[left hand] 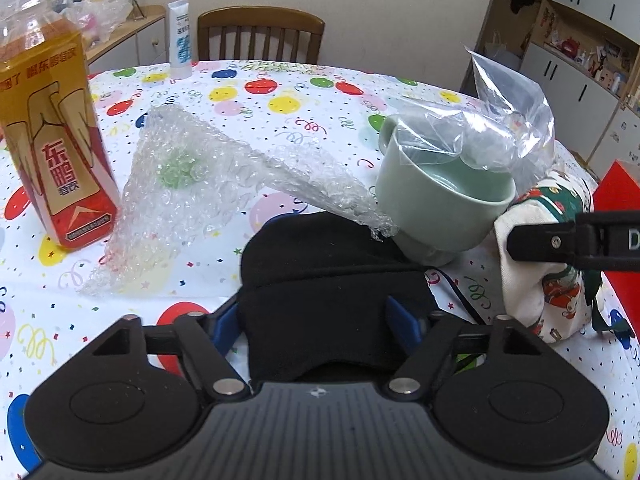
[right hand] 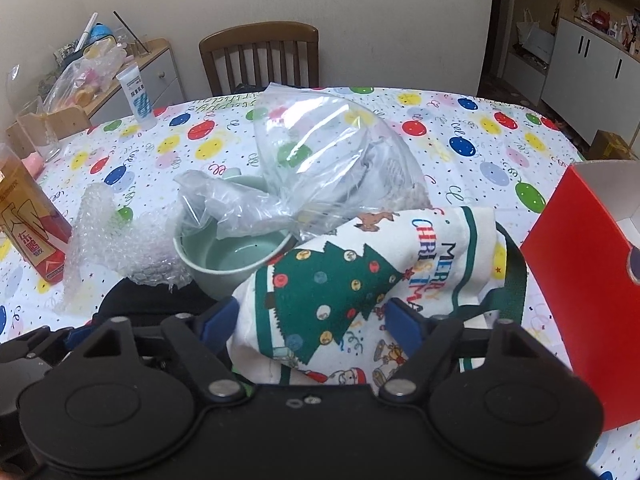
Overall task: Organize soft objects
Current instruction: 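Close the left gripper on the black cloth while the right grasps the Christmas bag, then carry the black cloth and Christmas bag over the red shoebox with both grippers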
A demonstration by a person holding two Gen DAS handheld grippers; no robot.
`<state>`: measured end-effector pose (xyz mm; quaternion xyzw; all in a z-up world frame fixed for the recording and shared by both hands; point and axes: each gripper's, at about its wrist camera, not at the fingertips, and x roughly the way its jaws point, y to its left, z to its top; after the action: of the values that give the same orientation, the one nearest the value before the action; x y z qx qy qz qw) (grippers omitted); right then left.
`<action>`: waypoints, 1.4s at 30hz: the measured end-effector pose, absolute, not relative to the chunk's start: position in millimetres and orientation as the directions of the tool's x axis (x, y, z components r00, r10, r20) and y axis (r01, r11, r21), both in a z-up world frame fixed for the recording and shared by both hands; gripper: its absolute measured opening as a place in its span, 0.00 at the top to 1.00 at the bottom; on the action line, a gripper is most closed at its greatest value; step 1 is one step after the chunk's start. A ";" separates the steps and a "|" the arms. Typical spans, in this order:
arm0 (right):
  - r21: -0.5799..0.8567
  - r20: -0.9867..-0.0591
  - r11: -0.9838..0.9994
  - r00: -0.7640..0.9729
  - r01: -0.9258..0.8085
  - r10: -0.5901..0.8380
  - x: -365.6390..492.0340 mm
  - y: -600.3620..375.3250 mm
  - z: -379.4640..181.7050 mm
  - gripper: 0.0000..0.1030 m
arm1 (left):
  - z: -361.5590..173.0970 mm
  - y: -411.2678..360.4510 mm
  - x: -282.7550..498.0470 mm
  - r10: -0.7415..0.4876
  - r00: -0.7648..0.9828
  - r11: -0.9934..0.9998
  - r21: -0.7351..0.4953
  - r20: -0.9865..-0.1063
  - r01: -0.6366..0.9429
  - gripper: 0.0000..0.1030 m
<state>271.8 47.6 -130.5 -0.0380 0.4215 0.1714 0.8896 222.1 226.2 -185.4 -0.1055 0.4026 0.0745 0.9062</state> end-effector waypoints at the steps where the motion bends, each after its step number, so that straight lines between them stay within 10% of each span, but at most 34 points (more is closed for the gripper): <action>1: 0.078 -0.763 0.938 0.585 -0.338 0.274 271.3 46.9 -130.5 0.29 | -184.6 226.4 221.6 0.054 0.664 0.966 -0.130 -0.745 -0.224 0.34; 11: 0.112 -0.743 0.921 0.584 -0.374 0.328 261.7 40.1 -125.8 0.68 | -174.3 222.3 215.5 0.107 0.665 0.962 -0.093 -0.739 -0.258 0.68; 18: 0.139 -0.716 0.914 0.600 -0.380 0.358 252.0 23.0 -117.7 0.77 | -161.8 215.4 201.4 0.103 0.700 0.961 -0.111 -0.706 -0.253 0.86; 42: 0.321 -0.601 0.846 0.599 -0.426 0.530 209.6 -102.8 -53.4 0.83 | -93.7 171.1 139.0 0.084 0.798 0.951 -0.191 -0.596 -0.243 0.90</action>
<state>209.6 -102.8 -53.4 0.0720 0.3587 0.2681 0.8912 139.0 171.1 -93.7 -0.1300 0.3054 0.0870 0.9393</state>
